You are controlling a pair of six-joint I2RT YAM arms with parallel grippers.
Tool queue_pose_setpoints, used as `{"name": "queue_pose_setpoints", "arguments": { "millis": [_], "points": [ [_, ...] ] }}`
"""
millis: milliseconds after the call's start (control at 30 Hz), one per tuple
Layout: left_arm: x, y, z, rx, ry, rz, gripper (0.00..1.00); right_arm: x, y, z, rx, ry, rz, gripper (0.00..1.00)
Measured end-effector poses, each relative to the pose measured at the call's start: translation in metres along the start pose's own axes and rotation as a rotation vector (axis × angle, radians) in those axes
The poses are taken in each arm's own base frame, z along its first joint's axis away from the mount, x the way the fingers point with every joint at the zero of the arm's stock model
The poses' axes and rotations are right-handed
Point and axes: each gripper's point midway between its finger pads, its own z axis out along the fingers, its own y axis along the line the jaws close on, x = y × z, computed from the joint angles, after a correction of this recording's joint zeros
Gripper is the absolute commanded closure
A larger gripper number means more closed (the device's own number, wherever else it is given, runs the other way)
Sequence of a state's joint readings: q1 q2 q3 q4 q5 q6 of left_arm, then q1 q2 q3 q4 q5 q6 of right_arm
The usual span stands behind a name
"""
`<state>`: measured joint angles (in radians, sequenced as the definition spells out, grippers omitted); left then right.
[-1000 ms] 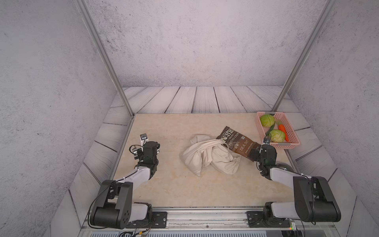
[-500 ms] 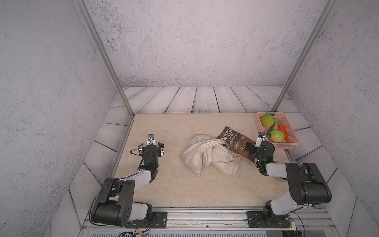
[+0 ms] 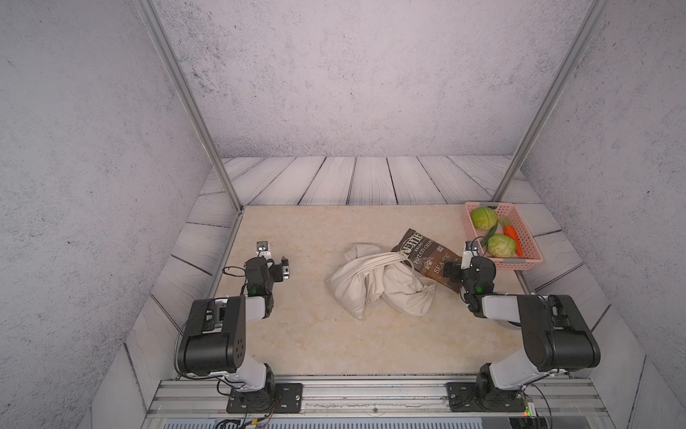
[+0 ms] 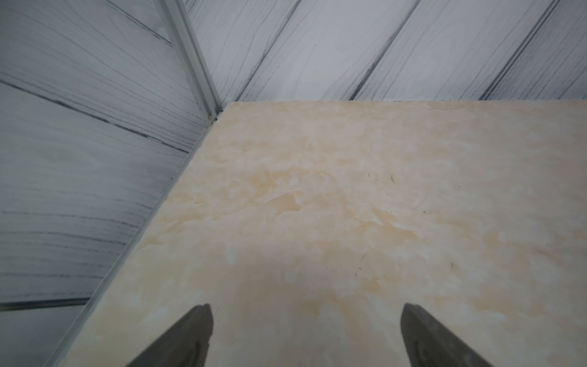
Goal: Close the soil bag
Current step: Reset both arms
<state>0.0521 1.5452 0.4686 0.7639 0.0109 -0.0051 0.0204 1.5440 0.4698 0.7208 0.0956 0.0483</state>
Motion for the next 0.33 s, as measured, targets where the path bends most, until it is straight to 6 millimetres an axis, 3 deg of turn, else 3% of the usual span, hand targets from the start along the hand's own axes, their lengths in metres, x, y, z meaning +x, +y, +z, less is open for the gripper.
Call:
{"name": "queue_pose_setpoints", "arguments": {
  "millis": [333],
  "points": [
    [0.0047,-0.0098,-0.0003,0.051,0.019,-0.001,0.02,0.0022,0.0,0.0,0.0,0.009,-0.001,0.01]
  ]
}}
